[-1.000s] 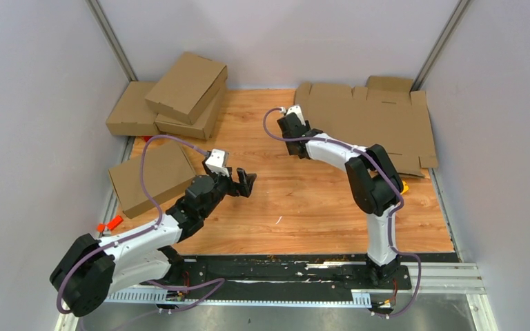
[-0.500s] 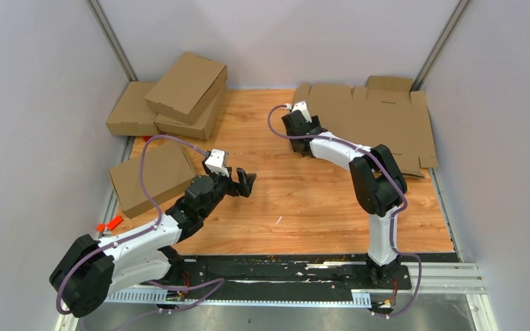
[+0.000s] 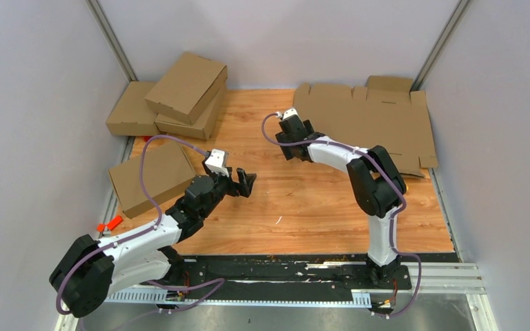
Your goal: Fold the paper box
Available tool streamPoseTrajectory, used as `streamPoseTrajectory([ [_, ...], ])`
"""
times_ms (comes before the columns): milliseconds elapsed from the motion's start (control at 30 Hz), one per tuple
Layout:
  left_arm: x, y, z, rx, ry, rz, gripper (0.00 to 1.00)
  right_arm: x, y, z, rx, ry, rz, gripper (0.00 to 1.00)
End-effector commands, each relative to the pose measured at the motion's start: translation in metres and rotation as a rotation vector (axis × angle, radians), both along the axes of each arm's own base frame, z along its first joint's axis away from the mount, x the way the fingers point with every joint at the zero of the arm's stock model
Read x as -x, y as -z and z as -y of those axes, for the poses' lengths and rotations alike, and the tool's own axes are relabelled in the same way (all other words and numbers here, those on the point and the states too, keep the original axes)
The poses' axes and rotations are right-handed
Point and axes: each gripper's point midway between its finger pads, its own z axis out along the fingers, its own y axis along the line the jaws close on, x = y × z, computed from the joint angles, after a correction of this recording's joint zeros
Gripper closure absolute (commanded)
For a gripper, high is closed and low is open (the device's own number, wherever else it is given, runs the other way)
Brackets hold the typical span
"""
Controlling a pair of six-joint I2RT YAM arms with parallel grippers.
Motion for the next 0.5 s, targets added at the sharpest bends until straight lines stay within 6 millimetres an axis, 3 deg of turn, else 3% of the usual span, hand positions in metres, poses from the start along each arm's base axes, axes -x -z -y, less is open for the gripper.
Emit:
streamPoseTrajectory([
  [0,-0.001,-0.011,0.001,0.016,0.007,0.034,0.00,-0.014,-0.005,-0.007,0.022,-0.001,0.025,0.27],
  [100,-0.001,-0.008,0.003,0.015,0.013,0.028,0.00,-0.017,0.000,0.002,0.069,0.046,0.022,0.34],
  [333,-0.002,-0.009,0.001,0.005,0.003,0.033,0.00,-0.021,-0.015,0.014,0.102,0.111,0.077,0.52],
  [467,-0.002,-0.011,-0.001,0.006,-0.002,0.039,0.00,-0.023,-0.020,0.013,0.102,0.099,0.100,0.54],
])
